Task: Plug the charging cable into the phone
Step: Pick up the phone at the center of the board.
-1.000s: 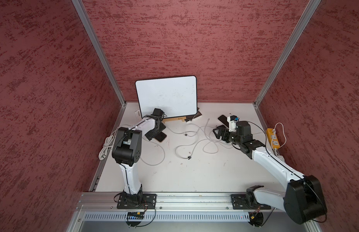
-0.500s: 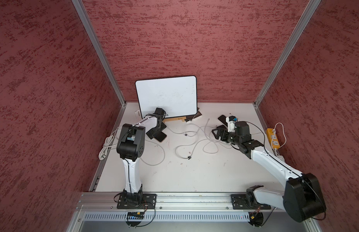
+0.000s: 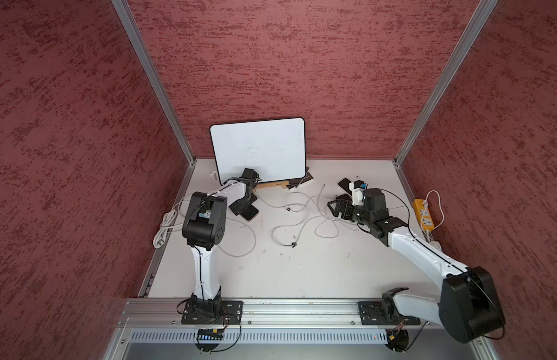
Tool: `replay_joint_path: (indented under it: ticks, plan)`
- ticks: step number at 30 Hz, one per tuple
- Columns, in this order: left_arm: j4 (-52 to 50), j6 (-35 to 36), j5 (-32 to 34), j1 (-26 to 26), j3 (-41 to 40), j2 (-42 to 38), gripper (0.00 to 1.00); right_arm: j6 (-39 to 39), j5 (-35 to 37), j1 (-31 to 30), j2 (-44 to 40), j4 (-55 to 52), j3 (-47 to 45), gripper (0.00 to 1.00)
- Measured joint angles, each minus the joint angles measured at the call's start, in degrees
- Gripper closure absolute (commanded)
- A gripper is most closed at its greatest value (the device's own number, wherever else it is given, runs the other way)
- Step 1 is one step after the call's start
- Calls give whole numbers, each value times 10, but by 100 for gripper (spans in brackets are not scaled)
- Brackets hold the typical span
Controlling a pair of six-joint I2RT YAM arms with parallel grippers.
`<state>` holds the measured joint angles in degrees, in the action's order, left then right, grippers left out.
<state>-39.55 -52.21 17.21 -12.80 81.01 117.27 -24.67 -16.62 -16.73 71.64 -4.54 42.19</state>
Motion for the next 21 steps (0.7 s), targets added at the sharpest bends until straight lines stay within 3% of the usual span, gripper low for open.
replay_joint_path:
  ticks: [5,12,21]
  plan:
    - [10,5,-15,-8,-49,-38,99,0,0,-2,0,0,0,7]
    - [-17,24,-48,-11,-99,-143,100,1,-2,-24,14,-6,6,10]
    - [-66,56,-57,-10,-75,-273,100,27,5,-89,109,-67,105,19]
